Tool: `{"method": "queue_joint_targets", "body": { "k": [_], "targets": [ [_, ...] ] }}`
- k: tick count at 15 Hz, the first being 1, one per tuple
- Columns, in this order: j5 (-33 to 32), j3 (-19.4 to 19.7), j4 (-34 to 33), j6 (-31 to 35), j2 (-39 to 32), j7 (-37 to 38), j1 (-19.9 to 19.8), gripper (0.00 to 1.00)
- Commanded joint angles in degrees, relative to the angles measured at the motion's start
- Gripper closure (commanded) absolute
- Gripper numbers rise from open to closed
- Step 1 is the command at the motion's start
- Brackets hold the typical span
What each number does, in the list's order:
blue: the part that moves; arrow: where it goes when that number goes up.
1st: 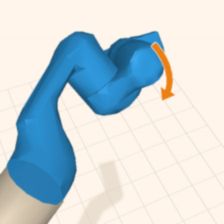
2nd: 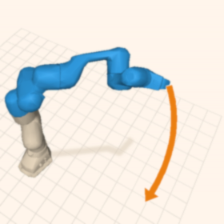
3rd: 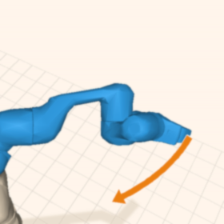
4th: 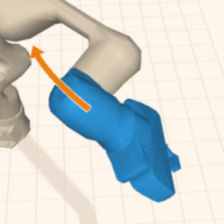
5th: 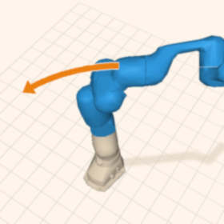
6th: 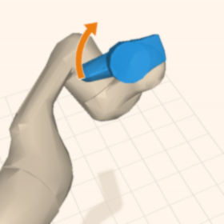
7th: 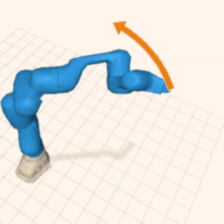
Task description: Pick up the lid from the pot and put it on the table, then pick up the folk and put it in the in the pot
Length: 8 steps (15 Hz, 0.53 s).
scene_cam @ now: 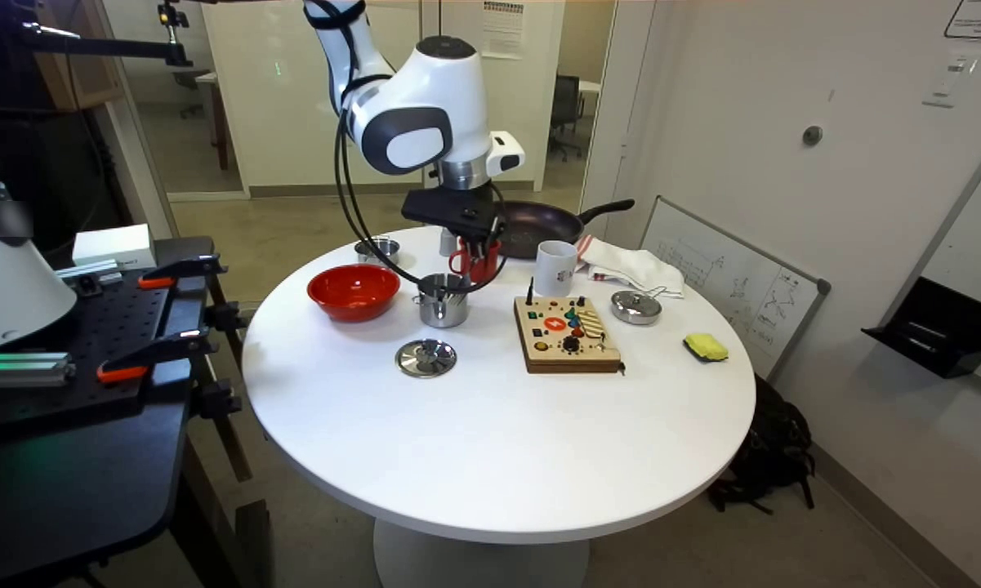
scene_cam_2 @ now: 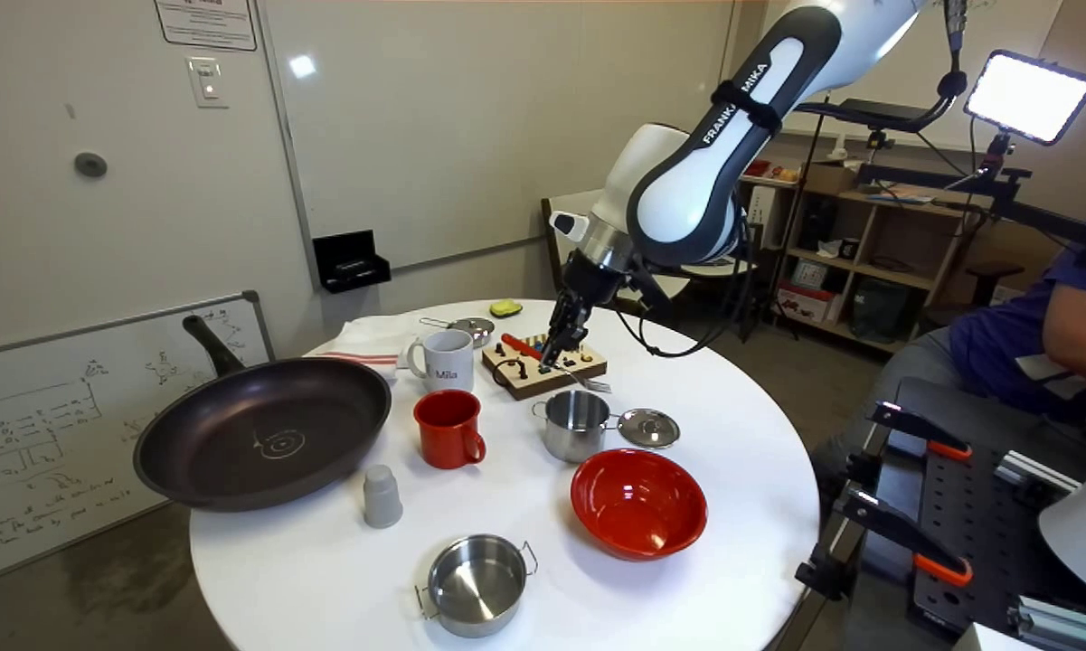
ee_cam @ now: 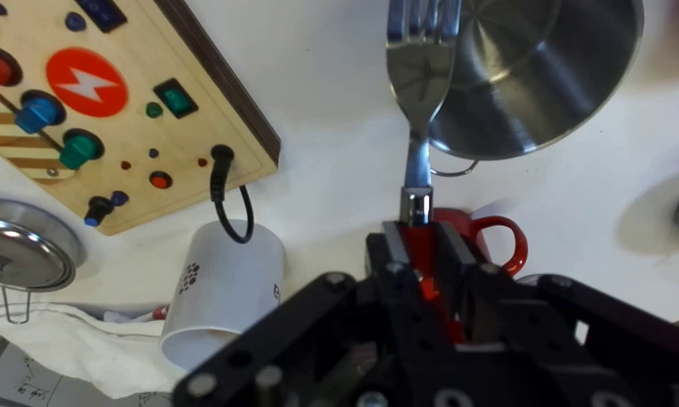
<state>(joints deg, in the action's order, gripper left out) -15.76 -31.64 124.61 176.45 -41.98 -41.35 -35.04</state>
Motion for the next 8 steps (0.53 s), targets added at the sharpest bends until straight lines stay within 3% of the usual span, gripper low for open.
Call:
{"method": "queue_joint_targets", "body": {
  "k": [1, 8],
  "targets": [
    [0.44, -4.05, 0.82, 1.27, -0.86, -2.67, -2.59, 0.93],
    [0.25, -7.64, -0.05, -0.32, -3.52, -3.34, -3.40, 0.93]
  ]
}}
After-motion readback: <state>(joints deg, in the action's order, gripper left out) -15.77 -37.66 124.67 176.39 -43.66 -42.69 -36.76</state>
